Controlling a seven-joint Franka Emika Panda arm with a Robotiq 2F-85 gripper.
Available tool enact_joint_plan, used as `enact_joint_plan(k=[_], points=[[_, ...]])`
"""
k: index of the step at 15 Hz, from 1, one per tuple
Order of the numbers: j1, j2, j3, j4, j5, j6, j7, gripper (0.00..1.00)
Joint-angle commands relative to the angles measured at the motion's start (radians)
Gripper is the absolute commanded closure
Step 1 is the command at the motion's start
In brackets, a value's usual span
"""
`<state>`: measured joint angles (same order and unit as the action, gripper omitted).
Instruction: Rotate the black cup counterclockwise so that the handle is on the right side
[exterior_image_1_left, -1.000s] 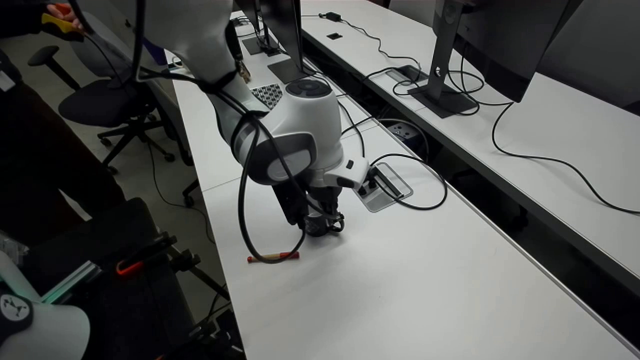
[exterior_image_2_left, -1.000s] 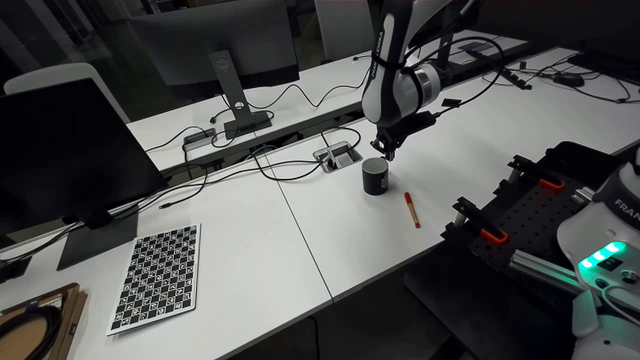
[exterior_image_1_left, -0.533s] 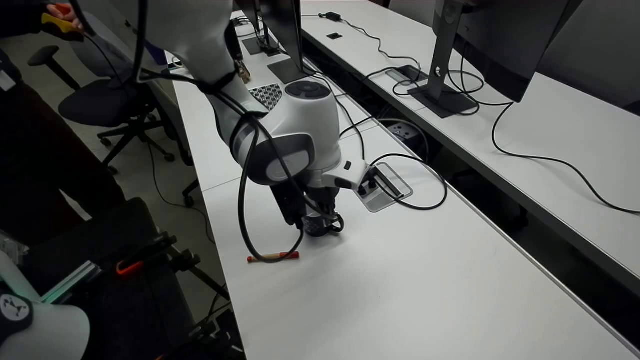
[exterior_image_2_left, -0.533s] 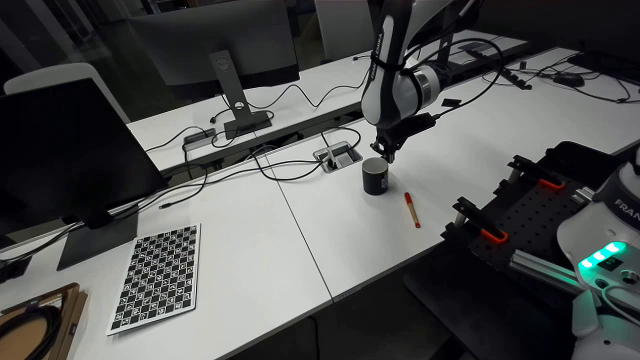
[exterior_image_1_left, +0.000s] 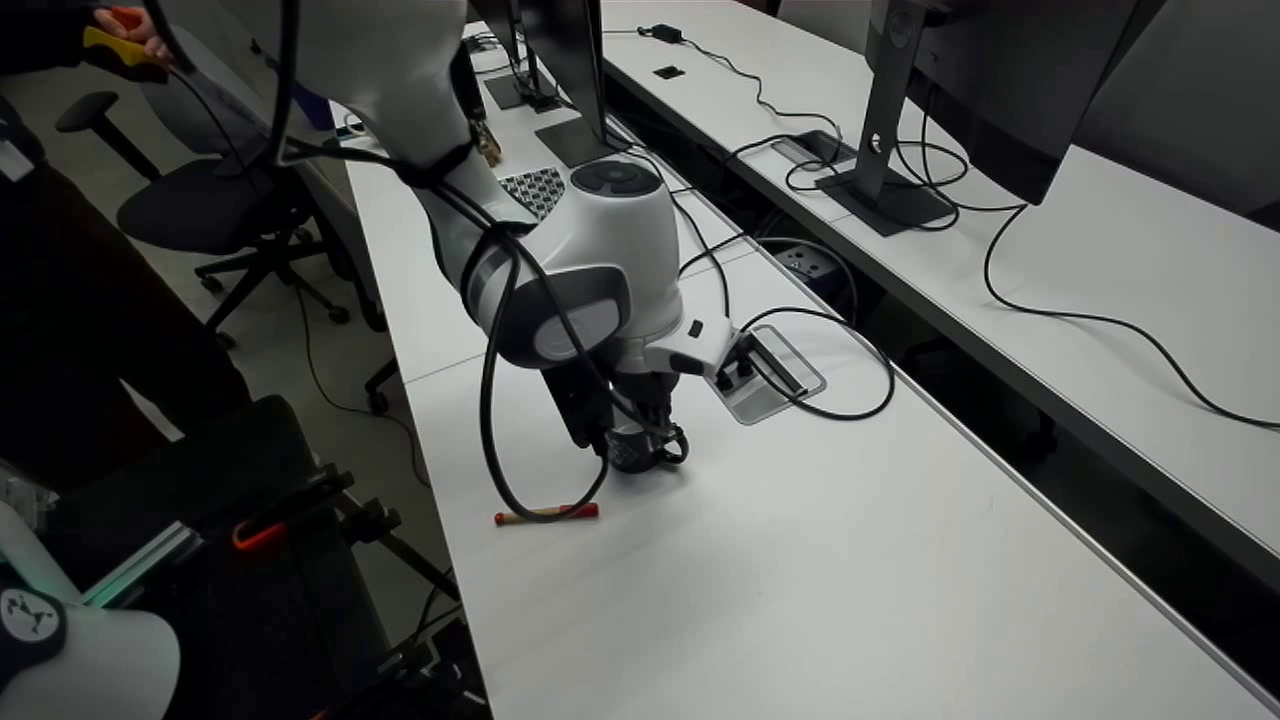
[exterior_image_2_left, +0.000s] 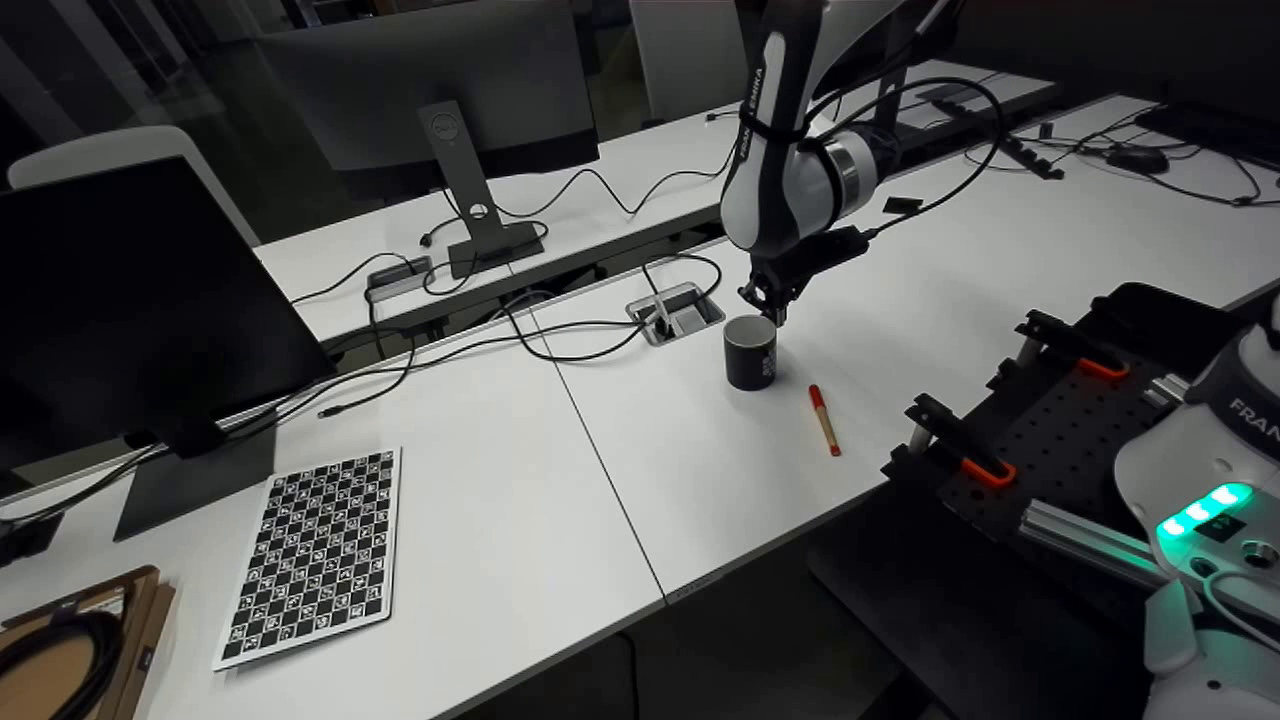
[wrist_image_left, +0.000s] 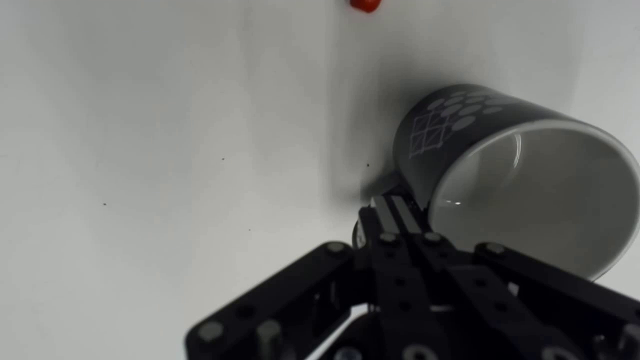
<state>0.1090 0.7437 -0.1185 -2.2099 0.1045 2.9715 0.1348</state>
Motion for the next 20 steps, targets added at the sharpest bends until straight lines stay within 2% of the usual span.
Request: enact_joint_plan(k=[1,20], points=[[0.001,0.009,-0.001,0.020,-0.016,-0.008,0.017,1.00],[0.010,0.015,0.008,0.049,-0.018,-0.009,0.018,1.00]])
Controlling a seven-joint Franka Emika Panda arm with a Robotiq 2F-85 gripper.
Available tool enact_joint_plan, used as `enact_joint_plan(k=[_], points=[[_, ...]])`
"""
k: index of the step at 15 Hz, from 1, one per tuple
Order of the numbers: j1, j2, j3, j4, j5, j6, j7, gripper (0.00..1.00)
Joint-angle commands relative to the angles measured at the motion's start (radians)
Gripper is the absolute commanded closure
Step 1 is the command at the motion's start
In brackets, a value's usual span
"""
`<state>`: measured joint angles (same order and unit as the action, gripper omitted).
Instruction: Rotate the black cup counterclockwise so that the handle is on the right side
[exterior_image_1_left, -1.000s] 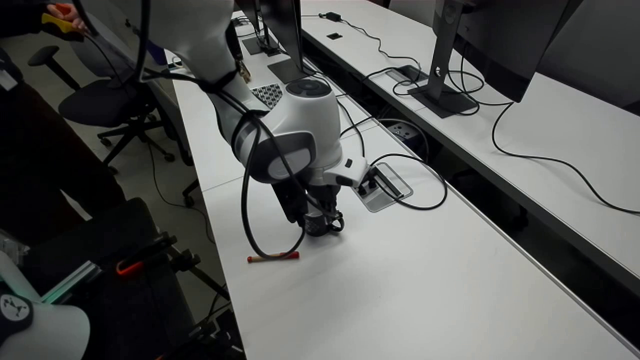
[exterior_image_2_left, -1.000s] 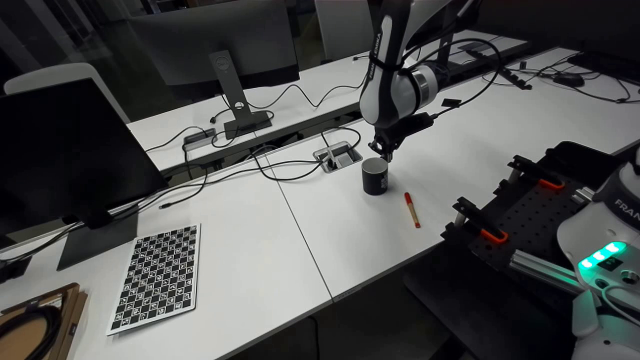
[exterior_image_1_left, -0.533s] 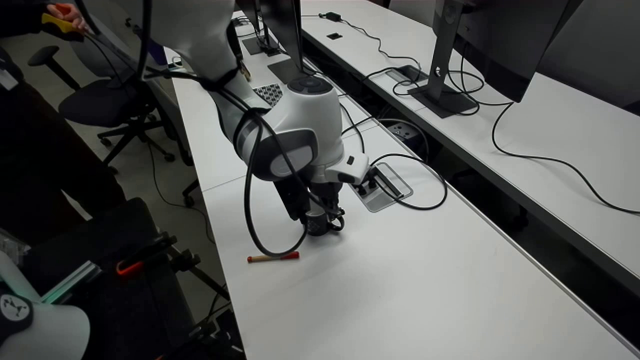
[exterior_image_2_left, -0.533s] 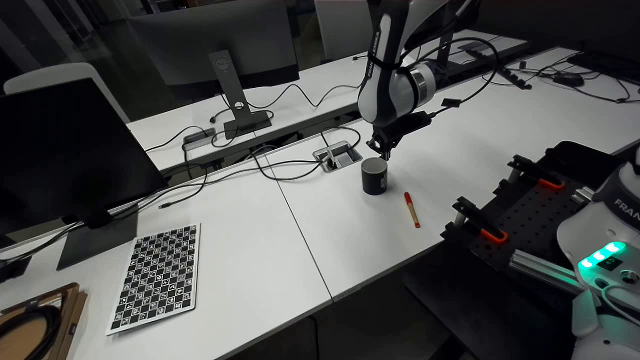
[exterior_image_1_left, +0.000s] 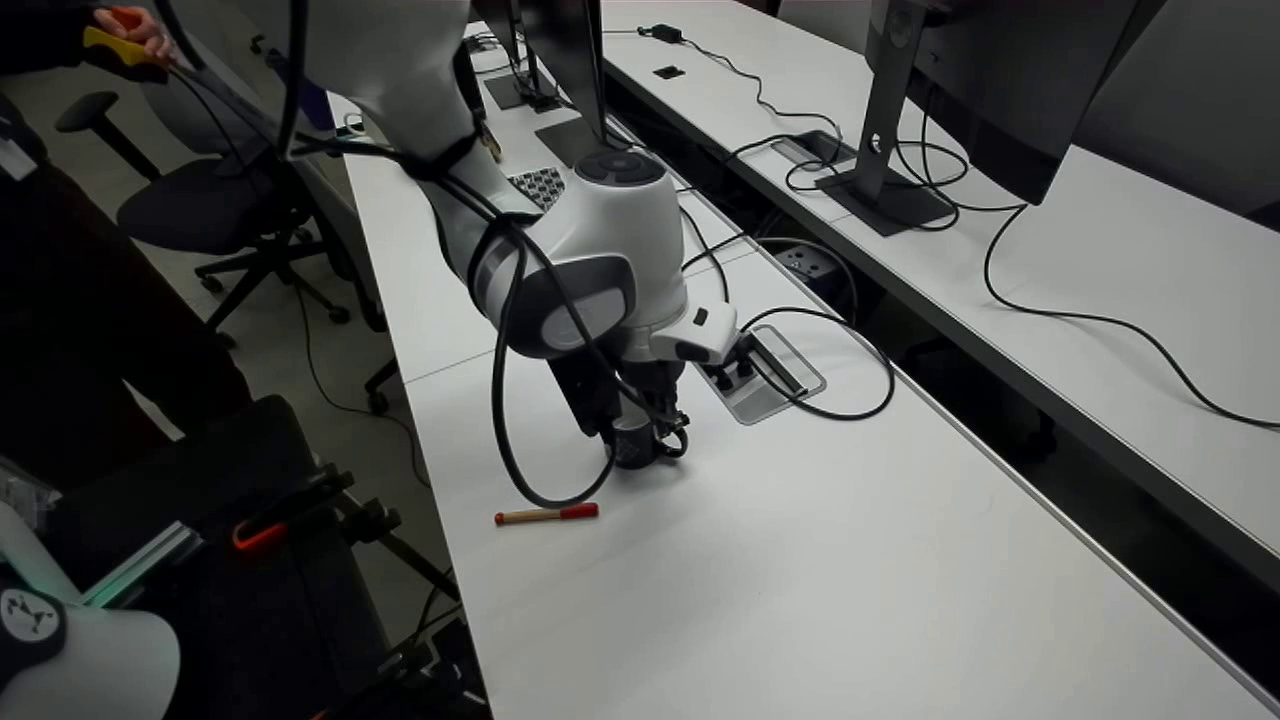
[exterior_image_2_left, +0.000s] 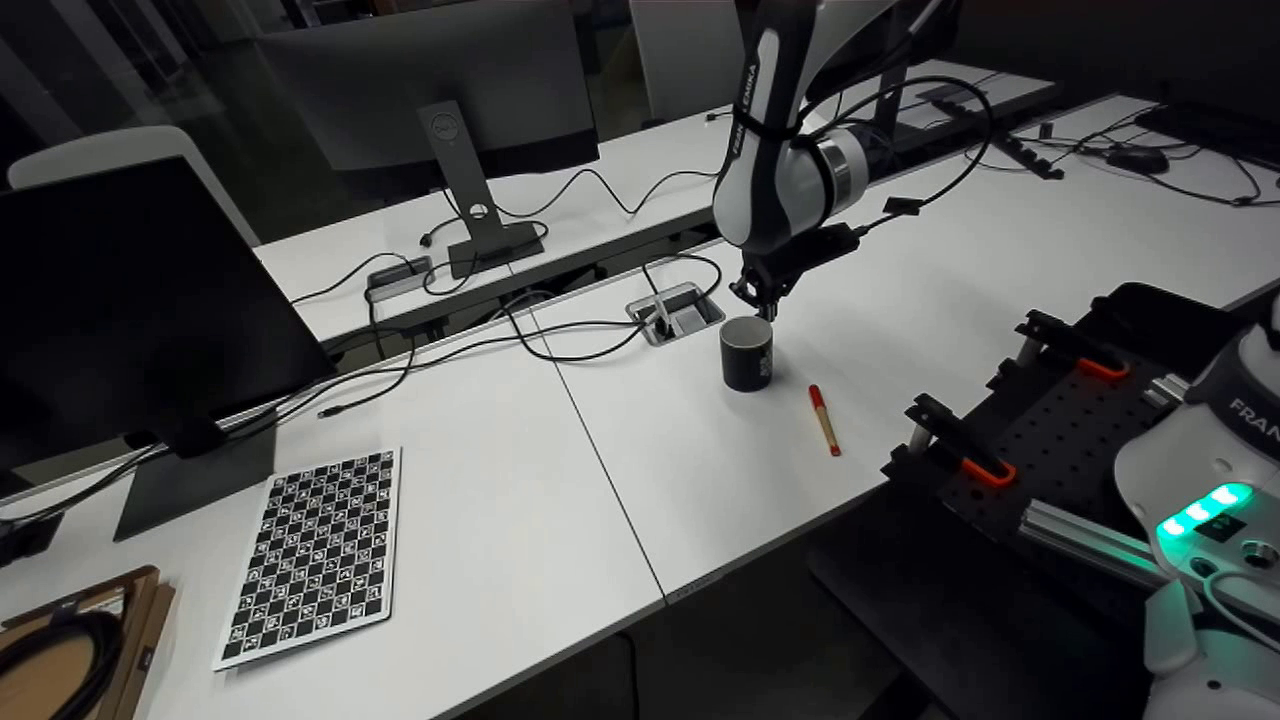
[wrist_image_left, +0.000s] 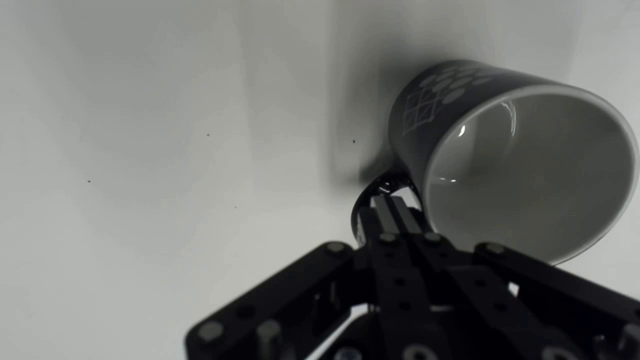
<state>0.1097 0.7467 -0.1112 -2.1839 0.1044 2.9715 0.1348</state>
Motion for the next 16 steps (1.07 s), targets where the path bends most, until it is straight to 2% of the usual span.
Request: enact_joint_plan(k=[1,12,16], points=[[0.012,0.011,0.001,0.026,-0.019,-0.010,0.018,1.00],[0.036,0.015,-0.010,0.048,-0.030,-0.013,0.025,1.00],[0.019,0.012,-0.018,0.036,-0.021,0.000,0.031,1.00]])
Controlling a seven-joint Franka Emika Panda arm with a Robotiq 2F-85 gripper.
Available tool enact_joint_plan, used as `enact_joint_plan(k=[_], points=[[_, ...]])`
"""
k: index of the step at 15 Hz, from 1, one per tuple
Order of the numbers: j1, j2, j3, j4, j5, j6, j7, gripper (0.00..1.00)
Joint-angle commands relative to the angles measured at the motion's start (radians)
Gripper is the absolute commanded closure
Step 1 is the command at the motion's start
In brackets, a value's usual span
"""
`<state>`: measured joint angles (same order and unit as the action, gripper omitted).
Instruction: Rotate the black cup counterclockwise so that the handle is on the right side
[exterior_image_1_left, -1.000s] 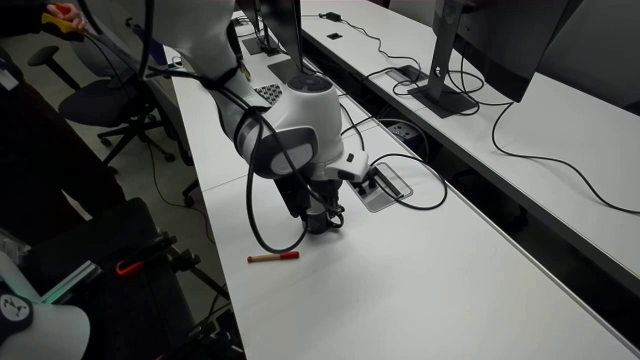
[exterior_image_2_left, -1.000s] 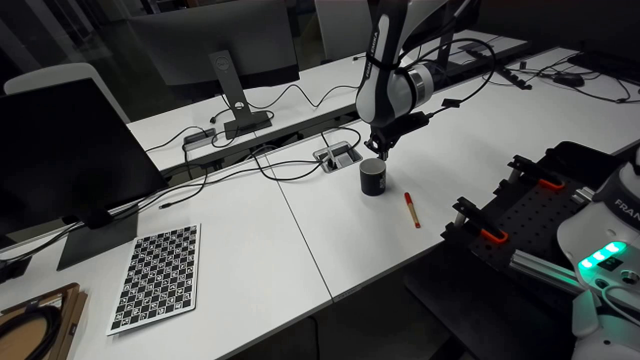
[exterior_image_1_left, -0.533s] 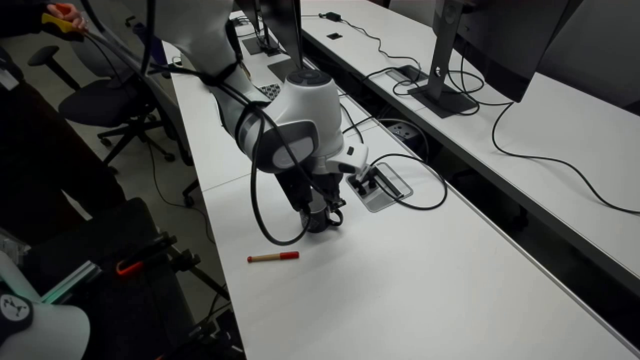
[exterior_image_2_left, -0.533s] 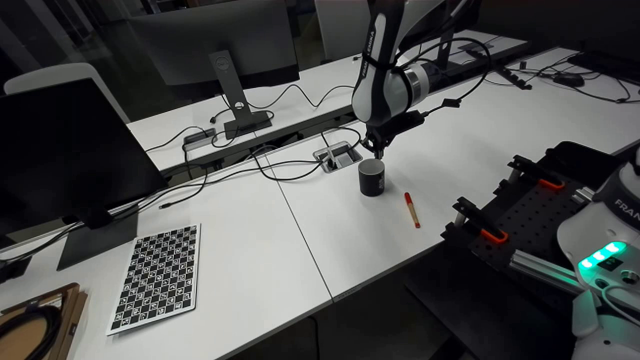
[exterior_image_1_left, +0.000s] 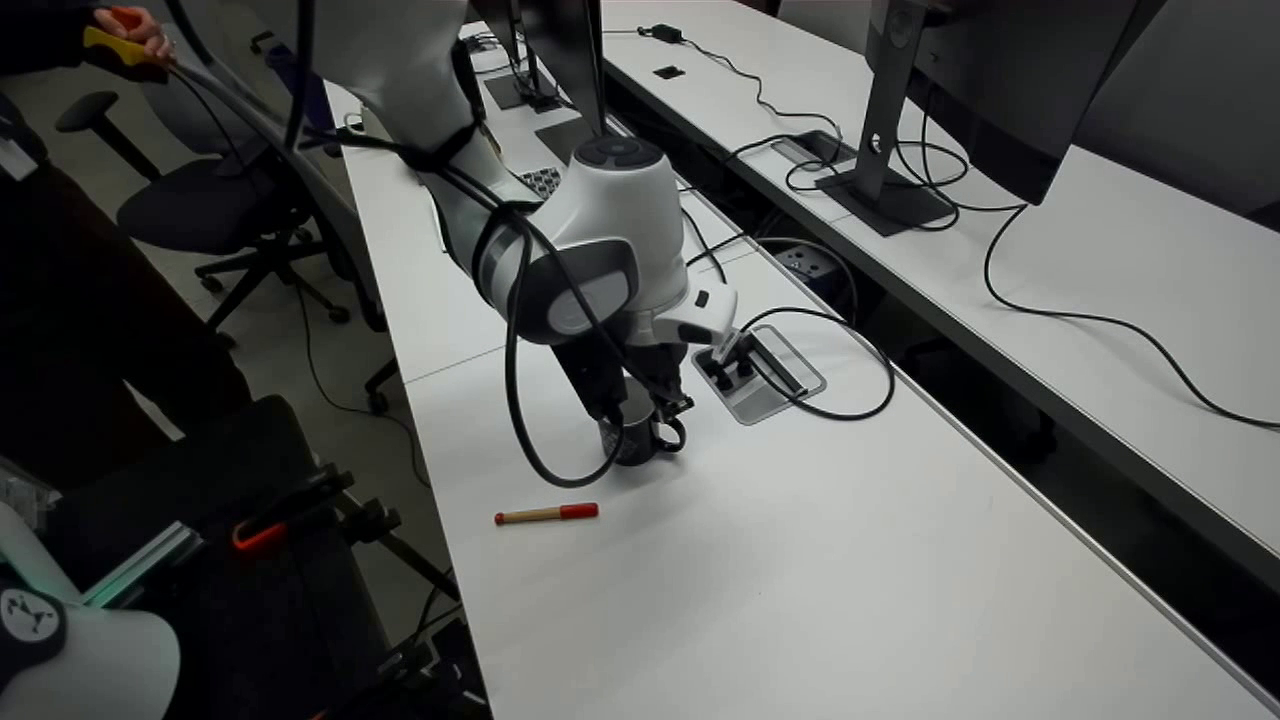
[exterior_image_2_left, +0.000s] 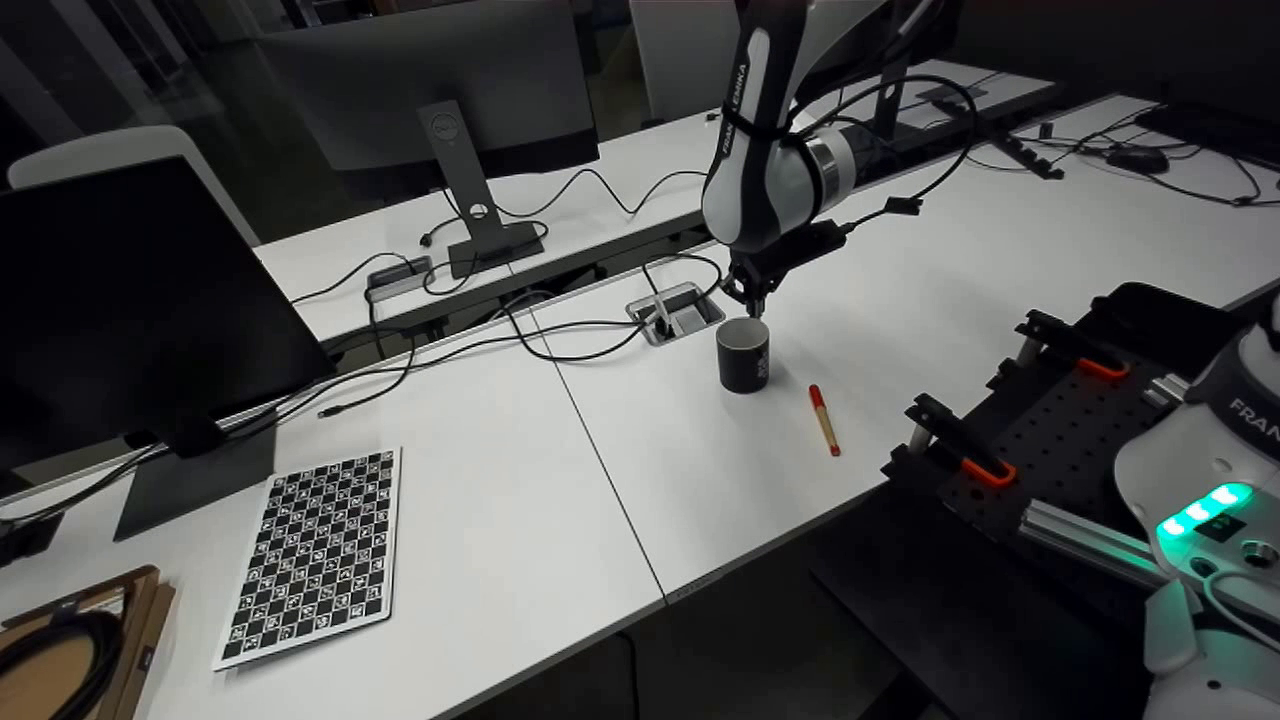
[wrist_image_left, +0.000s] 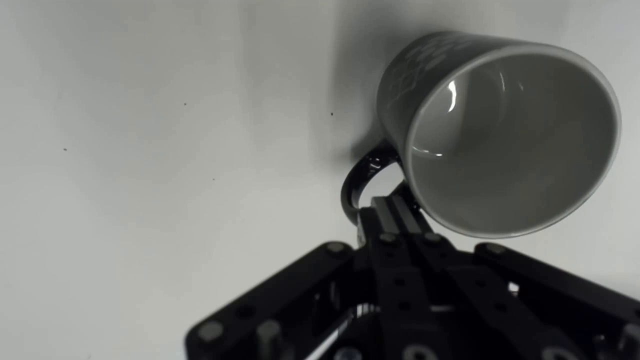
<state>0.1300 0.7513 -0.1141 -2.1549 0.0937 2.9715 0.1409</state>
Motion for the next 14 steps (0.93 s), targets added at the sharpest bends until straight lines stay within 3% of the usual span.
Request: enact_joint_plan(k=[1,14], points=[[-0.004,0.007,-0.019,0.005,-0.009,0.003,0.028,1.00],[-0.017,0.054,-0.009,0.025,-0.004,-0.015,0.037,1.00]])
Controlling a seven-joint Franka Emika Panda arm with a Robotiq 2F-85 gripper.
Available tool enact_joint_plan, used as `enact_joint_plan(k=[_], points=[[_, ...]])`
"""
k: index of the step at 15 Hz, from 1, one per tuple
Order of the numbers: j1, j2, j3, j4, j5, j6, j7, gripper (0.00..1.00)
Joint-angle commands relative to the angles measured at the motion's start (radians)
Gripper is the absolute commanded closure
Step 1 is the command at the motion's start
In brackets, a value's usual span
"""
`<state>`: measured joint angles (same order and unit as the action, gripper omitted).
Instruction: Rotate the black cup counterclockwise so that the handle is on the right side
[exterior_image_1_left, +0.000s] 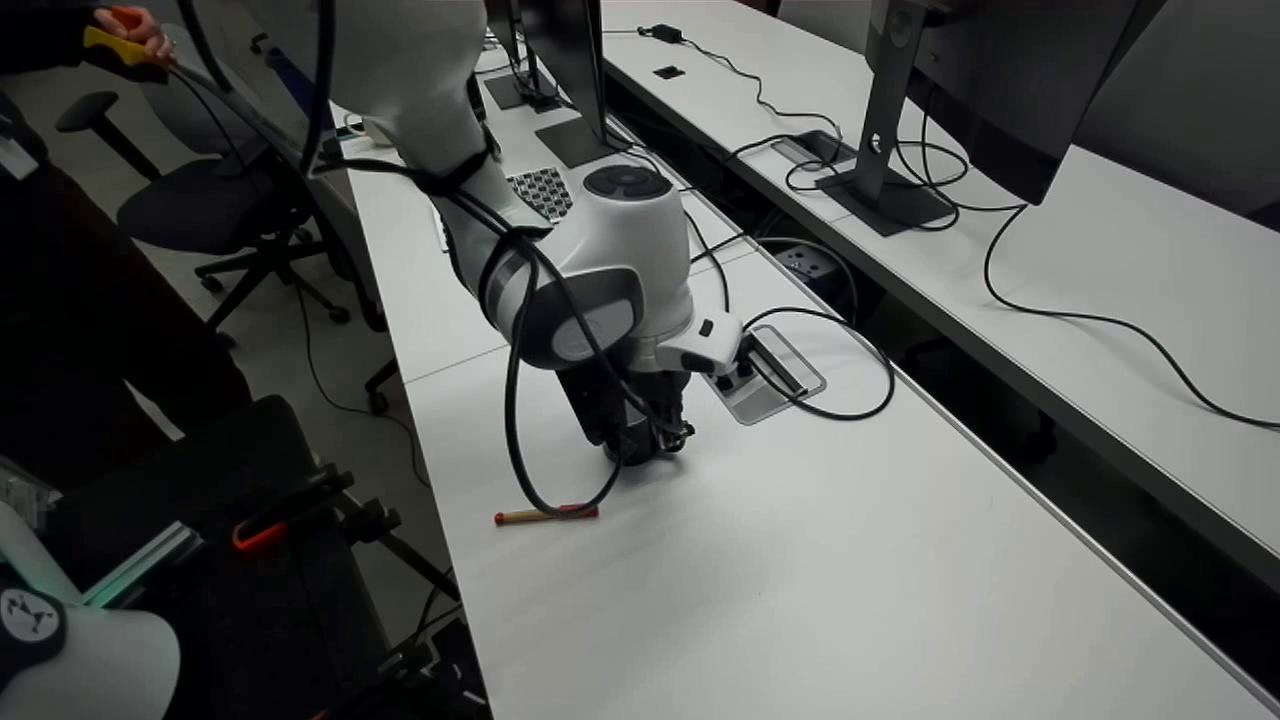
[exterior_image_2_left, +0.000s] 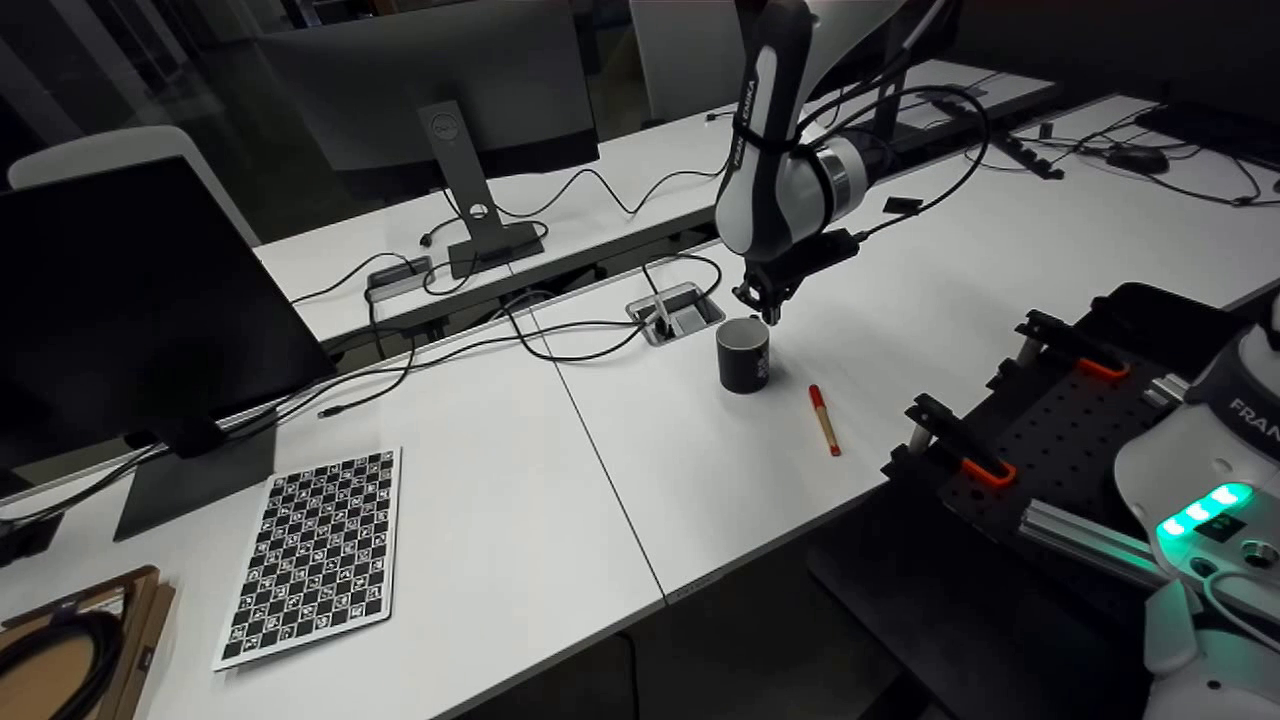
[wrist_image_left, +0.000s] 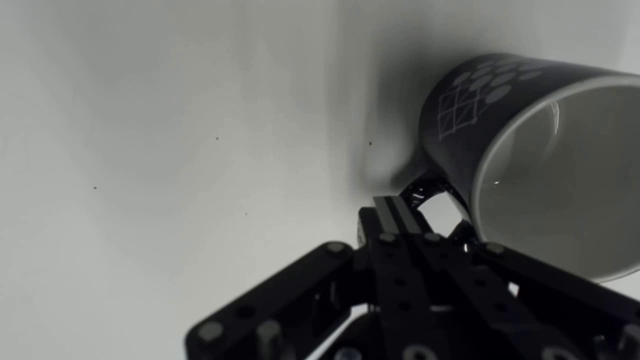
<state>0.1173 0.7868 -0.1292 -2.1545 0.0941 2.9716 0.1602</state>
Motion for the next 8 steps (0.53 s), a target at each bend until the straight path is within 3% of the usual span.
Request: enact_joint_plan(k=[1,8], points=[[-0.003,0.020,0.006,0.026,-0.004,-0.016,0.018,1.00],[0.003,0.019,0.007,0.041,-0.007,-0.020,0.019,1.00]])
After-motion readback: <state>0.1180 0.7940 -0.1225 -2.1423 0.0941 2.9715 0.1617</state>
